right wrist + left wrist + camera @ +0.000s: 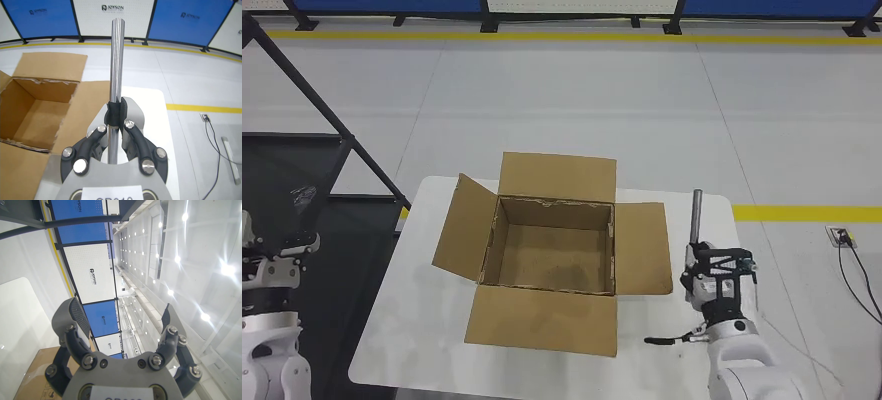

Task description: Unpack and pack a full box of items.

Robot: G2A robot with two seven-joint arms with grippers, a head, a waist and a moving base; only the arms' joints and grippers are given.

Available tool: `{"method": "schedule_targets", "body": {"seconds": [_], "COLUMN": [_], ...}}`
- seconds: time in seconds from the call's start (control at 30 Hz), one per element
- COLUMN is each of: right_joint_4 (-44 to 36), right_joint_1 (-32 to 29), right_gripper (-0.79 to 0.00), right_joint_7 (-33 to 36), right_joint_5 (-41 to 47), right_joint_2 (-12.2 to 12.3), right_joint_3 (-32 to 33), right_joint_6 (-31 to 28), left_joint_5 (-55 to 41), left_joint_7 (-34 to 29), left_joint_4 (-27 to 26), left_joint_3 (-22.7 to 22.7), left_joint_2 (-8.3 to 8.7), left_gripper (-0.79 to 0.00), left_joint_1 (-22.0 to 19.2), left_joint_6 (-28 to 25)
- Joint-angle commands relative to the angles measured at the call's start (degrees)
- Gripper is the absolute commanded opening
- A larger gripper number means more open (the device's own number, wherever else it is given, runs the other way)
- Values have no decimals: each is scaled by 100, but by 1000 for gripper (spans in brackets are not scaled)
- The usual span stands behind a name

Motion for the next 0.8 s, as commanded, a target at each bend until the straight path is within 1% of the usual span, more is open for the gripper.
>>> {"method": "schedule_targets", "body": {"seconds": [0.0,0.1,0.23,0.4,0.57,0.7,0.77], "right_joint_4": [108,381,916,1904,3082,4070,4522], "right_joint_1": [251,830,1711,2891,3860,4460,4709], "right_gripper": [-785,-785,-785,-785,-785,-785,-785], "right_joint_7": [32,194,460,845,985,1018,1086], "right_joint_5": [-191,-507,-699,-718,-193,107,325], "right_joint_2": [-27,-106,-273,-569,-922,-1225,-1375], "right_joint_3": [-297,-893,-1669,-2528,-3186,-3669,-3862], "right_joint_6": [-62,-139,-71,149,205,223,119], "left_joint_5": [-29,-82,-162,-245,-287,-282,-289], "left_joint_7": [7,20,32,30,8,-9,-15], "left_joint_4": [-16,-41,-76,-147,-230,-274,-293], "left_joint_3": [-6,-18,-45,-69,-39,-9,-1], "left_joint_2": [-3,-8,-15,-24,-35,-40,-43], "left_gripper": [0,0,0,0,0,0,0], "left_joint_1": [25,71,136,213,295,338,354], "left_joint_6": [-5,-17,-49,-64,-81,-87,-93]}}
